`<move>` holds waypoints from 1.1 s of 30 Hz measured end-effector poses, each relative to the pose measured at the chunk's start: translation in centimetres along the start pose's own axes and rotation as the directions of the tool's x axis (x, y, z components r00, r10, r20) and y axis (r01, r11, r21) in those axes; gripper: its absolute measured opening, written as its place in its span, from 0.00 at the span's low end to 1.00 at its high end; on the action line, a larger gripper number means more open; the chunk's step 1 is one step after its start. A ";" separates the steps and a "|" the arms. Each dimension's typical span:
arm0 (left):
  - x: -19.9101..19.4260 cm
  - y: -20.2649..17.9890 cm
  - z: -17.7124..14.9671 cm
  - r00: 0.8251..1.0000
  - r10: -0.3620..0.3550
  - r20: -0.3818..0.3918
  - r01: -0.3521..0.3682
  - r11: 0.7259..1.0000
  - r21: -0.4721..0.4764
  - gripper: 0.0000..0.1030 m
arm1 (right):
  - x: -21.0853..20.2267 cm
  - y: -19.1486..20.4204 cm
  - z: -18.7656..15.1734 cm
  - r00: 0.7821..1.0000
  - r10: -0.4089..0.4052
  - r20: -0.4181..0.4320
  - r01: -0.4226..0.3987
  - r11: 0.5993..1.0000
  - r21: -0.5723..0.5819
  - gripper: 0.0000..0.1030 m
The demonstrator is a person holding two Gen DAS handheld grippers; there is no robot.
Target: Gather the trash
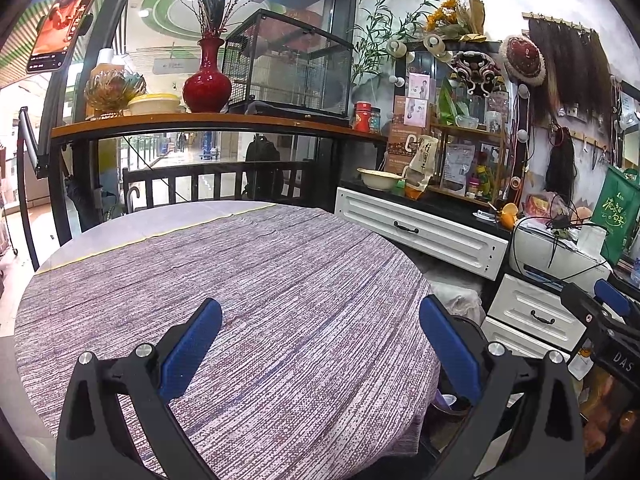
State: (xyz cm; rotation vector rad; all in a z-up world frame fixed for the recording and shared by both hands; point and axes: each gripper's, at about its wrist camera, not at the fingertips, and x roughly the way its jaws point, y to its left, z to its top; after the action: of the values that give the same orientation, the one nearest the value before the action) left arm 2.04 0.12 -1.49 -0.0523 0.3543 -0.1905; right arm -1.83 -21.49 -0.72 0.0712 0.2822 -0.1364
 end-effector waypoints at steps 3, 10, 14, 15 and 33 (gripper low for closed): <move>0.1 0.1 0.0 1.000 -0.002 -0.005 0.002 1.000 0.000 0.95 | 0.0 0.0 0.0 1.000 0.003 -0.004 -0.003 1.000 0.002 0.95; 0.2 -0.2 -0.1 1.000 -0.011 -0.008 0.011 1.000 0.011 0.95 | 0.1 -0.1 0.0 1.000 0.004 -0.008 -0.004 1.000 -0.003 0.95; 0.2 -0.3 -0.1 1.000 -0.016 -0.010 0.016 1.000 0.012 0.95 | 0.1 -0.1 0.0 1.000 0.005 -0.007 -0.005 1.000 -0.002 0.95; 0.1 -0.4 -0.1 1.000 -0.016 -0.009 0.016 1.000 0.014 0.95 | 0.1 -0.1 0.0 1.000 0.005 -0.006 -0.005 1.000 -0.001 0.95; 0.1 -0.4 -0.2 1.000 -0.018 -0.012 0.018 1.000 0.013 0.95 | 0.3 0.2 -0.2 1.000 0.009 -0.013 -0.009 1.000 -0.006 0.95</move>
State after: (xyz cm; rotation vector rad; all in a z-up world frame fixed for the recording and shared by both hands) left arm 2.00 -0.34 -1.63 -0.0414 0.3646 -0.2109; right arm -1.58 -21.31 -1.01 0.0669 0.2952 -0.1265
